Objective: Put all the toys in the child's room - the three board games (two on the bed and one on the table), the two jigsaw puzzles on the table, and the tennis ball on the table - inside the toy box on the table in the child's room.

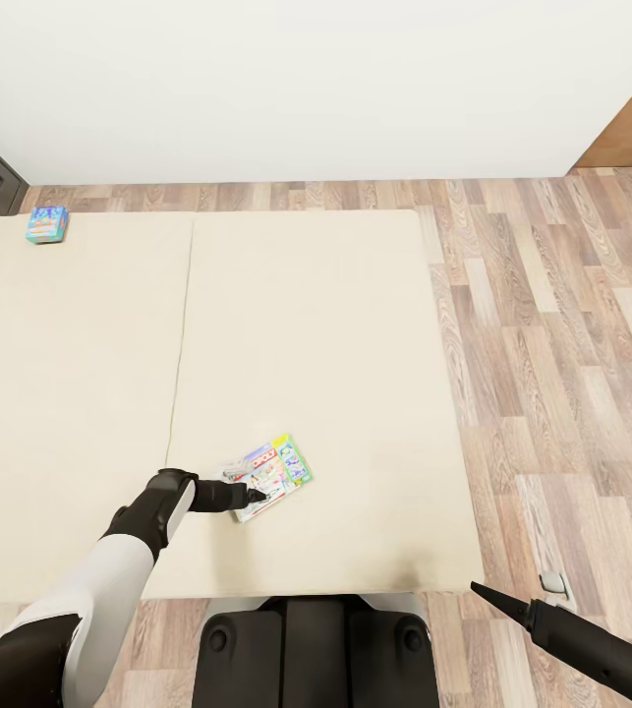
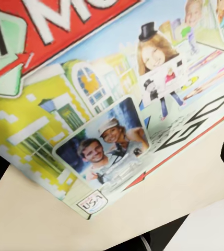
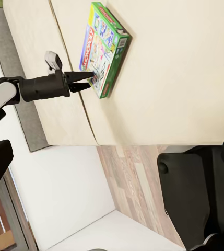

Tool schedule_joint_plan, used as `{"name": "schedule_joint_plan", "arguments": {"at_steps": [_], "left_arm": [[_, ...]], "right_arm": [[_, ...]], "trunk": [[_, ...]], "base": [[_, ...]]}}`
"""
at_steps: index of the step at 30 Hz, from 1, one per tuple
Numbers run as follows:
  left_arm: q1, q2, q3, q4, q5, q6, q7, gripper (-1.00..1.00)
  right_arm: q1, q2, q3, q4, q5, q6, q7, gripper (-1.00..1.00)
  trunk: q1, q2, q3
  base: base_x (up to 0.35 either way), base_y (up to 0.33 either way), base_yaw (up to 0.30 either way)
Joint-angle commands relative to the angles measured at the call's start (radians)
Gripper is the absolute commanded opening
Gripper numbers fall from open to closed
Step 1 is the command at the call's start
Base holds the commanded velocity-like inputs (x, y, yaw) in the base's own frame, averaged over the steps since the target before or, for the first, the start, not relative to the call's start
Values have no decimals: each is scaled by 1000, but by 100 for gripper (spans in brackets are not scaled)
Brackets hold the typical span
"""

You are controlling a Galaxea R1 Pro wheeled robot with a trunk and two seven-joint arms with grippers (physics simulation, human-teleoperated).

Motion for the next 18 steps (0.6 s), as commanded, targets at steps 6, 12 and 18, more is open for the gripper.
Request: {"name": "schedule_joint_plan", "arguments": {"at_steps": [6,12,18], "left_arm": [[-1,0,11,-1,-11,5,-6,100],[-11,15,12,-9,-13,21,-5,100],[-16,27,13,-12,-14,46,2,100]], "right_arm": [[0,-1,1,2,-2,8,-11,100],[0,-1,2,5,-1,8,-47,100],[0,-1,5,6,-1,8,-56,100]], "trunk": [[1,-2,-1],[1,-2,-1],[1,-2,-1]], "base": [[0,0,0],[0,0,0],[0,0,0]]}}
